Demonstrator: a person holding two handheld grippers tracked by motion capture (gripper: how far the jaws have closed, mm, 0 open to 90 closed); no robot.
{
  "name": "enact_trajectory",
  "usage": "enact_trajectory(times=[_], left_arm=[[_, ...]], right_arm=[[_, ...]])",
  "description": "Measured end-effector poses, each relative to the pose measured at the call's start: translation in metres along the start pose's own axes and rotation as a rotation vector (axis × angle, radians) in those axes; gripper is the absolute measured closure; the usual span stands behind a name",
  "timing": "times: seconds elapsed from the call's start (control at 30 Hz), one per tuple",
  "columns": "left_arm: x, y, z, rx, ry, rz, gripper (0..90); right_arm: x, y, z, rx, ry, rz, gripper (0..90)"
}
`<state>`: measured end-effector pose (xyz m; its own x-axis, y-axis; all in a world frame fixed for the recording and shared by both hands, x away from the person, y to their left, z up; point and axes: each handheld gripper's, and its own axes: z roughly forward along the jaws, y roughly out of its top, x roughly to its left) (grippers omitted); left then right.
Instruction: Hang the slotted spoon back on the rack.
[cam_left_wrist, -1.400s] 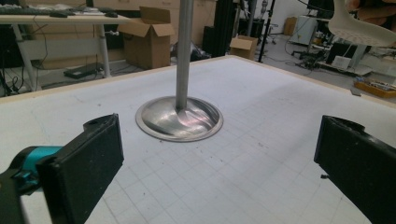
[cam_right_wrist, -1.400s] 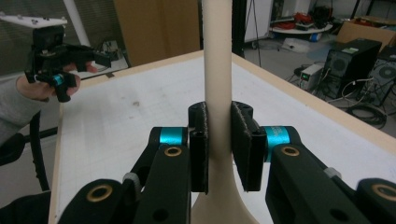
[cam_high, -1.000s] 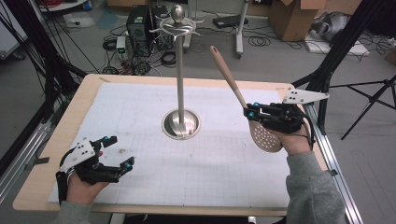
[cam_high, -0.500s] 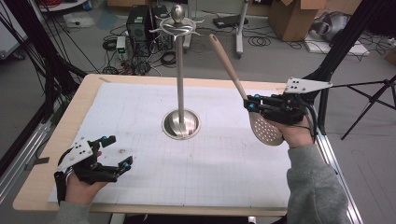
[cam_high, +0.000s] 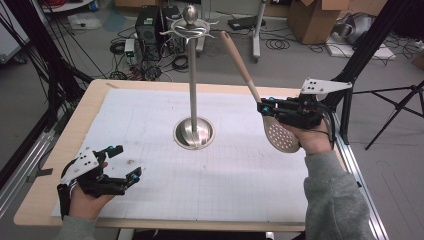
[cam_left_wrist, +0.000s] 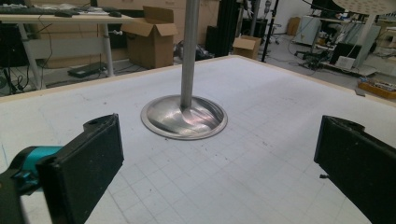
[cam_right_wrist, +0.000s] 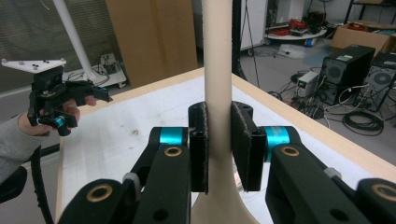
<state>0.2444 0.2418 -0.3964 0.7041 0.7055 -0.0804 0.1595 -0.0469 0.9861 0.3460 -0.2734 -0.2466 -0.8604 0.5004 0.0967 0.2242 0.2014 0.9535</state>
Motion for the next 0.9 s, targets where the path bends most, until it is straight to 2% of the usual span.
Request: enact_trajectory(times=[0.23, 0.9], left_arm=[[0.0023, 0.001, -0.004, -0.01, 0.013, -0.004, 1.8], [0.0024, 0.0008, -0.0043, -0.001, 0.019, 0.003, 1.7]], right_arm=[[0.0024, 0.0016, 0.0032, 0.006, 0.007, -0.002, 78.0], [0.0044, 0.0015, 0.0099, 0.016, 0.005, -0.004, 78.0]])
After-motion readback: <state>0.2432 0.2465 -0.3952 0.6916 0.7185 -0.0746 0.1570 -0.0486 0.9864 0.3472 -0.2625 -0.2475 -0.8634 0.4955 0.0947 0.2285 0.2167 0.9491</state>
